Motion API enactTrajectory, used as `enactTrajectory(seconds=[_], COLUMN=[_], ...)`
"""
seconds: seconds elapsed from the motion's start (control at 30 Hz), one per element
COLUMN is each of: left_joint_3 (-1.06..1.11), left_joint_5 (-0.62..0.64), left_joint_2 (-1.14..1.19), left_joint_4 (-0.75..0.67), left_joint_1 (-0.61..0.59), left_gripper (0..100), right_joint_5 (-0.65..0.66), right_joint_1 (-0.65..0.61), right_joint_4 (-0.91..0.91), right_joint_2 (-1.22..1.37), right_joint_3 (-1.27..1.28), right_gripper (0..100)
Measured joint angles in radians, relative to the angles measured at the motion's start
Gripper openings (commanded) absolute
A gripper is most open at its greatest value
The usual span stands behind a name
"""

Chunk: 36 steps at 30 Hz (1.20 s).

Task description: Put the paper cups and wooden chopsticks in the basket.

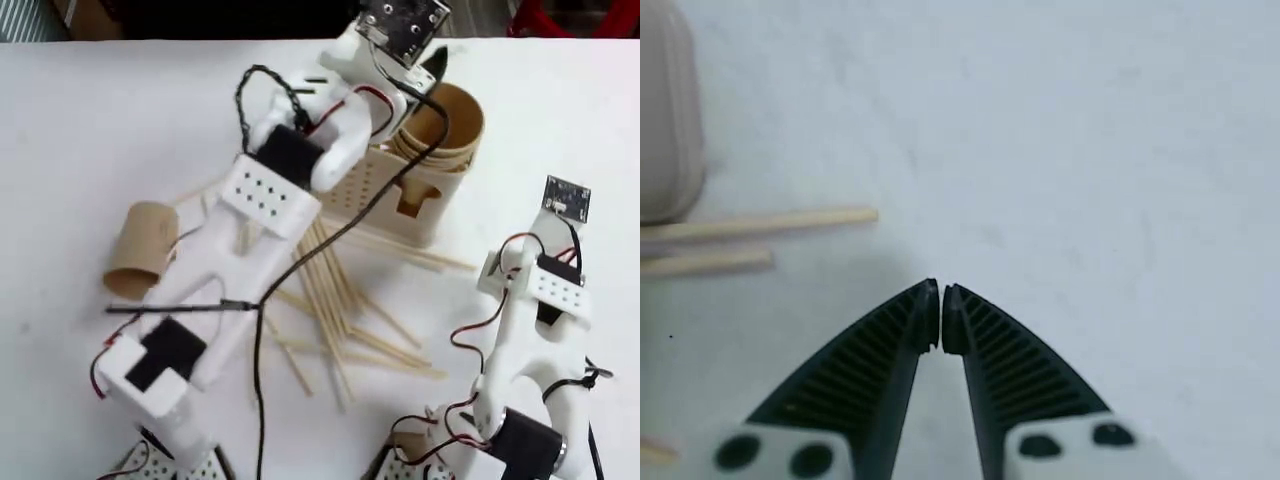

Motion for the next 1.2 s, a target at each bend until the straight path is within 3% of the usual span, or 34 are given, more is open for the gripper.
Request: enactTrajectory(seconds=[0.2, 0.53, 1.07, 1.2], left_joint_3=[0.000, 0.000, -0.002, 0.005], left_joint_5=[0.000, -0.183, -0.436, -0.482], left_joint_2=[0.002, -0.215, -0.419, -0.420], left_joint_4=[0.074, 0.460, 1.049, 1.099], left_joint_1=[0.000, -0.015, -0.293, -0.439], left_gripper=[15, 15, 15, 15], right_joint_5=[0.000, 0.000, 0.000, 0.000], right_joint_1=[0.002, -0.002, 0.000, 0.000], right_joint_4=[0.000, 0.000, -0.017, -0.026], right_joint_2=[0.000, 0.000, 0.000, 0.000], right_joint_3=[0.000, 0.000, 0.000, 0.021], right_gripper=[2.5, 2.5, 2.5, 2.5])
